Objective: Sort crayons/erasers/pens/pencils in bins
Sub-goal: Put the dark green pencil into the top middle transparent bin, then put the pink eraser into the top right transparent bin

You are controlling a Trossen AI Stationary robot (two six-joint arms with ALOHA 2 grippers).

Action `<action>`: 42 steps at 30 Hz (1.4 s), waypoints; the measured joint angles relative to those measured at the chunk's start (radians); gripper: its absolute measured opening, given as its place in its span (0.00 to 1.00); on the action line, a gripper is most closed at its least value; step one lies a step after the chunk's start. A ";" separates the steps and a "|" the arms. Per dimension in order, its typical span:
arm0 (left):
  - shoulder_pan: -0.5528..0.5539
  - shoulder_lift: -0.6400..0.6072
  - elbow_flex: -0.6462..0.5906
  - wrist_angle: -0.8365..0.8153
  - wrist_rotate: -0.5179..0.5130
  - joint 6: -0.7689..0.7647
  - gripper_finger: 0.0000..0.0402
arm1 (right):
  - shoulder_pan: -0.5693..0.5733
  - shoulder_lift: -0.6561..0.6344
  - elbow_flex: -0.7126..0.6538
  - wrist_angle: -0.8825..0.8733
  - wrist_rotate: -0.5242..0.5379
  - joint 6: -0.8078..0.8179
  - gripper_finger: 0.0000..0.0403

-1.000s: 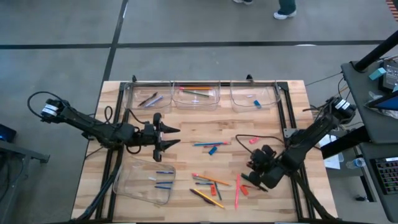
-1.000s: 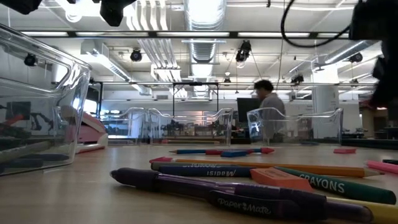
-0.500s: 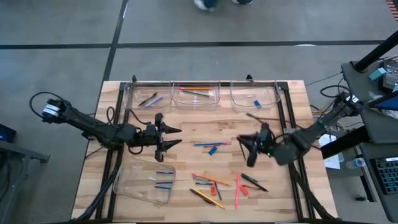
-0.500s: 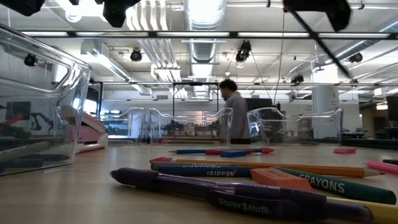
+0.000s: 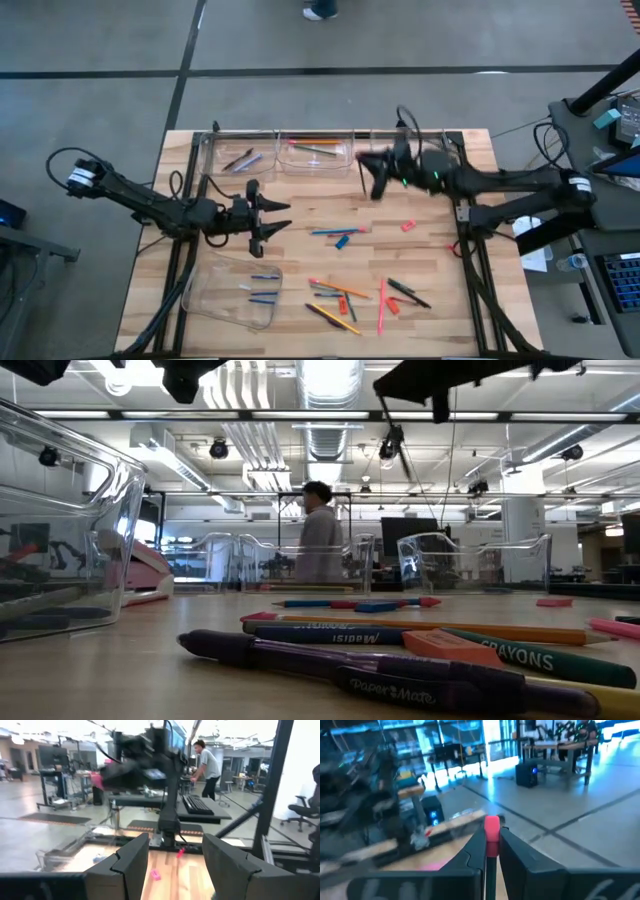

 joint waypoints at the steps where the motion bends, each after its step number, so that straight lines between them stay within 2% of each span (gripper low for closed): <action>1: 0.000 -0.003 -0.003 -0.004 0.000 -0.002 0.43 | -0.052 0.020 0.019 0.016 -0.055 -0.002 0.07; 5: 0.000 -0.003 -0.004 0.002 -0.001 -0.004 0.43 | -0.230 0.147 0.113 0.100 -0.307 0.002 0.07; 7: 0.000 -0.003 -0.004 -0.002 -0.001 -0.013 0.43 | -0.293 0.232 0.181 0.108 -0.389 0.003 0.07; 11: -0.001 -0.004 -0.012 -0.008 -0.001 -0.031 0.43 | -0.386 0.416 0.357 0.022 -0.561 -0.011 0.07; 13: -0.007 -0.008 -0.012 -0.023 -0.001 -0.031 0.43 | -0.416 0.504 0.458 -0.062 -0.613 -0.028 0.07; 17: -0.013 -0.015 -0.013 -0.056 -0.001 -0.032 0.43 | -0.451 0.655 0.651 -0.261 -0.622 -0.066 0.07; 21: -0.013 -0.016 -0.013 -0.053 -0.001 -0.032 0.43 | -0.453 0.778 0.809 -0.402 -0.622 -0.119 0.13; 30: -0.013 -0.019 -0.013 -0.055 -0.001 -0.021 0.43 | -0.452 0.927 1.085 -0.723 -0.622 -0.172 0.39; 33: -0.013 -0.020 -0.011 -0.055 -0.002 0.007 0.43 | -0.450 0.944 1.190 -0.895 -0.623 -0.186 0.45; 36: -0.013 -0.021 -0.004 -0.053 -0.027 0.042 0.43 | -0.438 0.930 1.257 -1.072 -0.620 -0.244 0.47; 42: -0.011 -0.021 0.001 -0.051 -0.099 0.112 0.43 | -0.358 0.797 1.208 -1.265 -0.614 -0.314 0.45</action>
